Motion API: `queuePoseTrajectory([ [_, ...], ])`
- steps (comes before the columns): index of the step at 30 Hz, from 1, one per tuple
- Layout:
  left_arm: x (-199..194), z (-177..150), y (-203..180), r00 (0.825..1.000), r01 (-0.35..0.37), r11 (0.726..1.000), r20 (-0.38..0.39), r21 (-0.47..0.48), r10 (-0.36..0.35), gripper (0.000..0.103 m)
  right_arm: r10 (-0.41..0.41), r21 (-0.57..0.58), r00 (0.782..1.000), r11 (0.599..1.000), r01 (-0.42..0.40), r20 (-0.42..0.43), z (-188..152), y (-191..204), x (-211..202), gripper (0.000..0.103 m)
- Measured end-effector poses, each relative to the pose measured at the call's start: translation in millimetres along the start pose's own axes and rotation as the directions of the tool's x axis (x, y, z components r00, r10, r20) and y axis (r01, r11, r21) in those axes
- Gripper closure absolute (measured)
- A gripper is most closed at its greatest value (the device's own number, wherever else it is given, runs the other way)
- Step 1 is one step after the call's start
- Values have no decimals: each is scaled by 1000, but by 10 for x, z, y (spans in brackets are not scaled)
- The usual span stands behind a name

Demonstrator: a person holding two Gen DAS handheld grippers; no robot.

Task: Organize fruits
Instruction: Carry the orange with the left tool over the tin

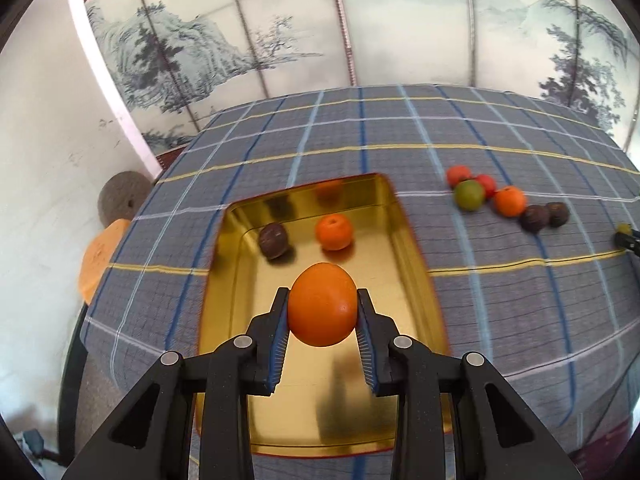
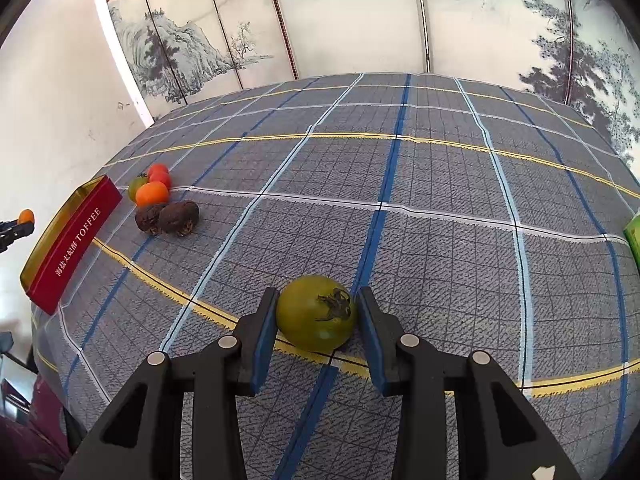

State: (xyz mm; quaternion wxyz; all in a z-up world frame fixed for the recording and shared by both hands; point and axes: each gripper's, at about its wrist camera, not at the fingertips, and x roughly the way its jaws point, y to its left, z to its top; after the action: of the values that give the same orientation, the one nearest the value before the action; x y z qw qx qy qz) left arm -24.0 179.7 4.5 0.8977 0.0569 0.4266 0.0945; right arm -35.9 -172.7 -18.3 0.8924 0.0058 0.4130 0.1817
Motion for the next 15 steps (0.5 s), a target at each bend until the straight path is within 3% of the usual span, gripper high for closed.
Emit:
queuePoseTrajectory([
  [15,388,-99,343,995,-85,996,-49,-28,84,70,-12,-10,1000,1000,12,-2,9,17,6,67],
])
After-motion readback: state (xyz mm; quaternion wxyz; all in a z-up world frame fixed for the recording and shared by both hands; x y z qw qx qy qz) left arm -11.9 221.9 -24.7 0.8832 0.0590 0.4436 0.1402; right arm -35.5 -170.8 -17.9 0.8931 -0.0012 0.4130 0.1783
